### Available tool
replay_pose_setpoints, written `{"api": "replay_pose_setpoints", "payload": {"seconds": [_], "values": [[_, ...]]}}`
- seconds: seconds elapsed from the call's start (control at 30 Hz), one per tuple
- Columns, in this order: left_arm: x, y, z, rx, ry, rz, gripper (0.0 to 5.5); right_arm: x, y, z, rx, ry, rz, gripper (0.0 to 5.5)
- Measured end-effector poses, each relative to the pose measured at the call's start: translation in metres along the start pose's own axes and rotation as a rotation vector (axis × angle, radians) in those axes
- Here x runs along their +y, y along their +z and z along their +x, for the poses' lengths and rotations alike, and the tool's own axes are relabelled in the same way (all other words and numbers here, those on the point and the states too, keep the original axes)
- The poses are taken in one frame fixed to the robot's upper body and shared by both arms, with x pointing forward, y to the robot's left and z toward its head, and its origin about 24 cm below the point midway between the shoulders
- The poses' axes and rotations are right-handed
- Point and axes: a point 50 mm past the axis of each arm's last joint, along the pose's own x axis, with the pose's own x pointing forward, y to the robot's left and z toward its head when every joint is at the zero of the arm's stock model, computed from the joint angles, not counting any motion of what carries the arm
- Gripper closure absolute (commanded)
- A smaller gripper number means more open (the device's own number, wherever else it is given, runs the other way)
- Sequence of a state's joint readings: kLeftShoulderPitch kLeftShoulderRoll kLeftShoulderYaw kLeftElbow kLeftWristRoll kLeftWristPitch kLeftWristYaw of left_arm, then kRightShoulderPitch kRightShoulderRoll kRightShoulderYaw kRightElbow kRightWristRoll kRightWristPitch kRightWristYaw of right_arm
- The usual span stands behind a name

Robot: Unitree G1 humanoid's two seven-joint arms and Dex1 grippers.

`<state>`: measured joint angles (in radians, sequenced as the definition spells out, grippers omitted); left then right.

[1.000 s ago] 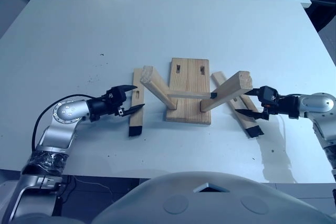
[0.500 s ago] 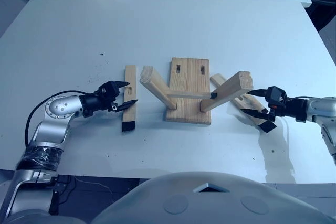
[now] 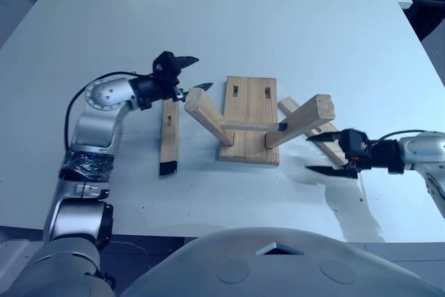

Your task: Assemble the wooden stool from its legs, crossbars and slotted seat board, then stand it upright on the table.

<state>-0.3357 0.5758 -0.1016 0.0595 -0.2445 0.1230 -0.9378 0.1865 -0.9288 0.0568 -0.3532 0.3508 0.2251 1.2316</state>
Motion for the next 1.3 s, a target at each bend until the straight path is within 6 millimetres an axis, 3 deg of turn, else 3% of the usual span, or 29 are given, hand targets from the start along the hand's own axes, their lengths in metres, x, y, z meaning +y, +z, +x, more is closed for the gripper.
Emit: {"api": "replay_pose_setpoints", "payload": {"seconds": [0.23,0.4,0.57,0.83,1.07,1.3], "values": [[-0.053,-0.020,0.007,0.056,-0.167,-0.019,1.90,0.015,-0.002,0.027,-0.021,0.102,0.032,2.07],[-0.075,-0.023,0.008,0.050,-0.202,-0.060,1.90,0.021,-0.011,0.047,-0.011,0.080,0.066,2.07],[-0.080,-0.015,0.012,0.028,-0.202,-0.085,1.90,0.018,-0.026,0.051,0.019,0.007,0.099,2.07],[-0.091,-0.008,0.019,0.009,-0.228,-0.106,1.90,-0.014,-0.031,0.043,0.028,-0.166,0.093,2.07],[-0.104,-0.008,0.026,0.013,-0.271,-0.145,1.90,-0.023,-0.030,0.054,-0.028,-0.255,0.125,2.07],[-0.088,0.010,0.034,-0.041,-0.262,-0.172,1.90,-0.030,-0.029,0.057,-0.045,-0.322,0.130,2.07]]}}
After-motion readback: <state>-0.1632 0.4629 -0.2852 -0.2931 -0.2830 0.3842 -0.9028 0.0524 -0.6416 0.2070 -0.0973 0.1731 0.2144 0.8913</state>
